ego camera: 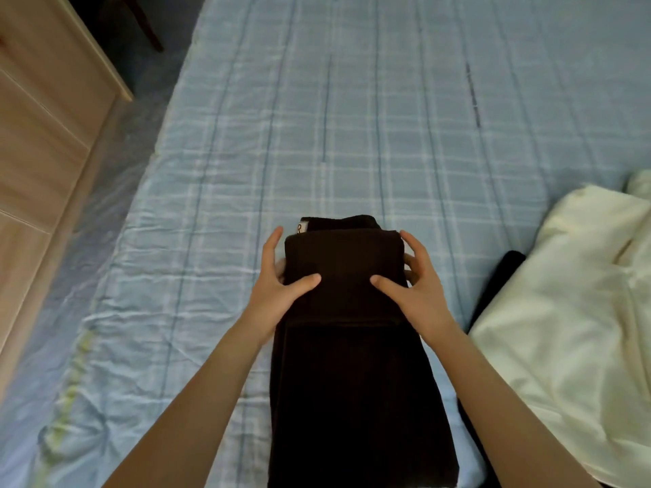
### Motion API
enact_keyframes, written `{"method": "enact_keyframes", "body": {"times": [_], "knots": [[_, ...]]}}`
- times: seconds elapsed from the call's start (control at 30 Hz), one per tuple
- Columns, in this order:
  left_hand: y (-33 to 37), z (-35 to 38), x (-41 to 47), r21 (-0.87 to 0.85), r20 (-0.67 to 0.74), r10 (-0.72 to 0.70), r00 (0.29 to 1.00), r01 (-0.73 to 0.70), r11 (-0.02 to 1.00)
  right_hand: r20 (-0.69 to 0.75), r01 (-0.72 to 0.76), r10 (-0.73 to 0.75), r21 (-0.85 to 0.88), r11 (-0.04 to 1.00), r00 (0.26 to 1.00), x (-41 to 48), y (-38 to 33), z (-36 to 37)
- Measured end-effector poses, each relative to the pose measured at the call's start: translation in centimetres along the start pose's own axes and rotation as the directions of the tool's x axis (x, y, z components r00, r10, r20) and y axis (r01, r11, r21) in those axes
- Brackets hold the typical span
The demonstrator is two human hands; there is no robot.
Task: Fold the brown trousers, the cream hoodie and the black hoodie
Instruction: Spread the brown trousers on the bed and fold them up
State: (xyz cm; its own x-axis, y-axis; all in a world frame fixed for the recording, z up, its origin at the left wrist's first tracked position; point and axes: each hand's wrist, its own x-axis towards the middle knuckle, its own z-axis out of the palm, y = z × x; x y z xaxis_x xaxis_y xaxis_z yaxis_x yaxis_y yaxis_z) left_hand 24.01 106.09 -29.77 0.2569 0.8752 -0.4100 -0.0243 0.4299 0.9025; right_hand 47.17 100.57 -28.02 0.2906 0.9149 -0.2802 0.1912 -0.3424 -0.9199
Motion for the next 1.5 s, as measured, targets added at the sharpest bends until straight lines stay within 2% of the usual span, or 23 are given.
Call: {"method": "enact_keyframes", "body": {"times": [0.2, 0.3, 0.4, 0.57, 0.67, 0.77, 0.83, 0.87, 0.93, 1.0, 1.07, 1.13, 1.27, 1.43, 1.5], "knots": [[-1.1, 0.6, -4.0, -0.028, -0.067, -0.055, 0.996, 0.053, 0.998, -0.059, -0.123, 0.128, 0.072, 0.990, 0.990, -3.7, -0.1, 0.3], [-0.8, 1.5, -4.5, 0.017, -0.054, -0.018, 0.998, 0.019, 1.000, -0.091, -0.120, 0.119, -0.008, 0.993, 0.989, -4.2, -0.1, 0.8], [-0.5, 1.9, -4.5, 0.020, -0.043, 0.012, 0.999, -0.011, 1.000, -0.152, -0.103, 0.112, 0.068, 0.992, 0.982, -4.2, -0.1, 0.4], [-1.2, 2.2, -4.9, 0.055, -0.066, -0.040, 0.997, 0.044, 0.998, -0.101, -0.121, 0.119, -0.009, 0.993, 0.988, -4.4, 0.5, 0.8], [-1.1, 1.8, -5.7, 0.060, -0.085, -0.028, 0.996, 0.033, 0.998, -0.095, -0.110, 0.113, 0.030, 0.993, 0.989, -5.4, 0.8, 0.4], [-2.2, 0.7, -8.5, 0.125, -0.193, -0.004, 0.981, 0.029, 0.992, -0.174, -0.081, 0.061, -0.109, 0.991, 0.983, -8.3, 2.1, -1.5], [-4.0, 0.6, -11.2, 0.234, -0.242, -0.059, 0.968, 0.117, 0.965, -0.175, -0.159, 0.117, -0.247, 0.956, 0.977, -11.0, 3.7, -2.5], [-4.9, 0.7, -12.5, 0.253, -0.244, -0.115, 0.963, 0.178, 0.951, -0.163, -0.216, 0.179, -0.251, 0.944, 0.970, -12.2, 4.3, -2.6], [-6.2, 1.1, -14.2, 0.212, -0.235, -0.215, 0.948, 0.266, 0.940, -0.120, -0.310, 0.291, -0.185, 0.933, 0.949, -13.9, 5.3, -2.2], [-6.5, 1.3, -14.9, 0.203, -0.250, -0.231, 0.940, 0.284, 0.937, -0.084, -0.340, 0.331, -0.144, 0.929, 0.940, -14.7, 5.6, -1.6], [-6.2, 1.3, -15.2, 0.208, -0.276, -0.203, 0.939, 0.265, 0.941, -0.094, -0.322, 0.314, -0.092, 0.942, 0.945, -15.2, 5.6, -1.6], [-6.0, 1.3, -16.2, 0.136, -0.285, -0.183, 0.941, 0.229, 0.964, -0.102, -0.271, 0.269, -0.012, 0.962, 0.958, -16.3, 5.1, -1.9], [-5.7, 1.0, -20.2, 0.009, -0.209, -0.203, 0.957, 0.210, 0.978, -0.046, -0.200, 0.205, 0.107, 0.974, 0.978, -20.6, 4.6, -3.6], [-8.2, 0.8, -25.2, 0.033, -0.163, -0.276, 0.947, 0.285, 0.958, 0.102, -0.303, 0.290, 0.144, 0.942, 0.952, -25.6, 7.3, -4.6], [-8.7, 0.8, -25.6, 0.042, -0.140, -0.286, 0.948, 0.294, 0.955, 0.098, -0.327, 0.317, 0.121, 0.937, 0.943, -25.6, 8.0, -4.7]]}}
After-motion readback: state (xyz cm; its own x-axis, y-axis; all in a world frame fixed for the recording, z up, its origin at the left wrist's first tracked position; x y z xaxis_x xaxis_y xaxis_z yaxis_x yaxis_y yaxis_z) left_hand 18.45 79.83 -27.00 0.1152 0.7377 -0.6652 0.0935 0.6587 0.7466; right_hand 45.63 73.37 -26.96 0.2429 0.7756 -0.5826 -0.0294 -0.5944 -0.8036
